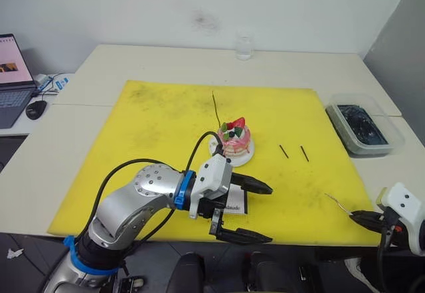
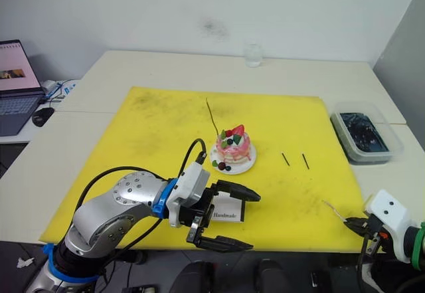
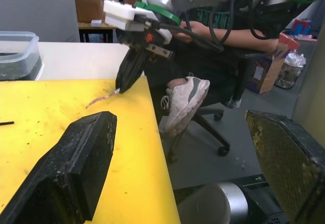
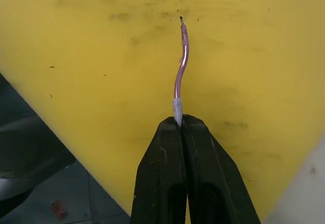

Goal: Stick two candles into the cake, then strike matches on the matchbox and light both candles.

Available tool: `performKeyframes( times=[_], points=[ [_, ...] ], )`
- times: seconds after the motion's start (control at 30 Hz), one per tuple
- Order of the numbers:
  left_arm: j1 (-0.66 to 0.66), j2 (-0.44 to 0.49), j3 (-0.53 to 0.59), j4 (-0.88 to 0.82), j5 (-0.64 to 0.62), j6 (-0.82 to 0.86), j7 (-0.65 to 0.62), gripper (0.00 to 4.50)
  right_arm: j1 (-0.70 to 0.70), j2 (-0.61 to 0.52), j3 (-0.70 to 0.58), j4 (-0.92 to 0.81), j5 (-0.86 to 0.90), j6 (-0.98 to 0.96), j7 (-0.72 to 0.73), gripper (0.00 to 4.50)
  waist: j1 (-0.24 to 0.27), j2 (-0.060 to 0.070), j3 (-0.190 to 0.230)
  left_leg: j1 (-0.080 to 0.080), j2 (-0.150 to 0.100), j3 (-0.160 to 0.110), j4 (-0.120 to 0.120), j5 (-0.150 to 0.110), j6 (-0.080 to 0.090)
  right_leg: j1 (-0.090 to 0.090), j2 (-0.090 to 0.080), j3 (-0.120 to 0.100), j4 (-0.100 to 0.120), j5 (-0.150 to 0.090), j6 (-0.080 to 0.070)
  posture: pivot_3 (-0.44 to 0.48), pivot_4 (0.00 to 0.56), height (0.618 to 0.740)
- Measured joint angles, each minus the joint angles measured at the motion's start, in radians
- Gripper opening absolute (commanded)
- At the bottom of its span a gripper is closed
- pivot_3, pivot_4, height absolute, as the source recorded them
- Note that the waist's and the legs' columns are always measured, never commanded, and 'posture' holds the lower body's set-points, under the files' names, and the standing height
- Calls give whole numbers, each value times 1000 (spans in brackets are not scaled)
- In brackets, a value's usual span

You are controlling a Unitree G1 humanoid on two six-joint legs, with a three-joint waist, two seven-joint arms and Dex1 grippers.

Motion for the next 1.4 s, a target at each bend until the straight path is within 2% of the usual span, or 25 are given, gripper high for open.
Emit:
performKeyframes(
  times=[0.1,0.3,0.47,0.6,0.73,0.9,1.07,1.23,1.33,1.4],
  points=[
    [-1,0,-3,1,9,-2,1,4500,1,-3,8,13,-16,-3,4,681,1,0,0,0,0,0,0,0,0,0,0,0,0,0,0,0,150,740],
    [-1,5,-13,0,28,-4,4,4500,24,-21,-22,8,-25,9,35,2861,1,1,0,0,0,0,0,0,0,0,0,0,1,0,0,0,150,740],
    [-2,21,-26,2,97,-23,23,4500,41,-136,-148,-88,11,159,118,2861,0,1,0,1,0,0,0,0,0,0,1,-1,1,0,0,0,150,740],
    [-8,22,-58,12,153,-57,21,4500,-43,-228,-130,-139,43,312,108,2861,0,1,0,1,0,0,1,0,0,0,1,0,1,0,0,0,150,740],
    [-27,12,-92,19,203,-88,22,4500,-187,-344,7,-151,78,467,65,2861,0,0,0,0,0,0,0,0,0,0,1,1,0,0,0,0,150,740],
    [-74,-14,-110,19,215,-73,36,4500,-365,-389,238,-110,91,502,27,2861,0,0,1,-1,0,0,0,0,0,0,1,0,0,0,0,0,150,740],
    [-83,-26,-109,4,213,-31,66,4500,-422,-399,361,-70,83,498,23,2861,0,0,1,-1,0,0,0,0,0,-1,1,0,0,0,1,0,150,740],
    [-83,-33,-109,-15,212,-3,88,4500,-433,-400,399,-54,79,489,8,2861,0,0,1,0,0,0,0,0,0,-1,1,0,1,0,1,0,150,740],
    [-80,-33,-109,-15,212,0,90,4500,-433,-400,405,-51,79,481,0,2314,0,0,1,0,0,0,0,0,0,-1,1,0,1,0,1,0,150,740],
    [-79,-32,-109,-15,212,0,91,4500,-433,-400,411,-43,78,478,-4,1608,0,0,1,0,0,0,0,0,0,-1,1,0,1,0,1,0,150,740]
  ],
)
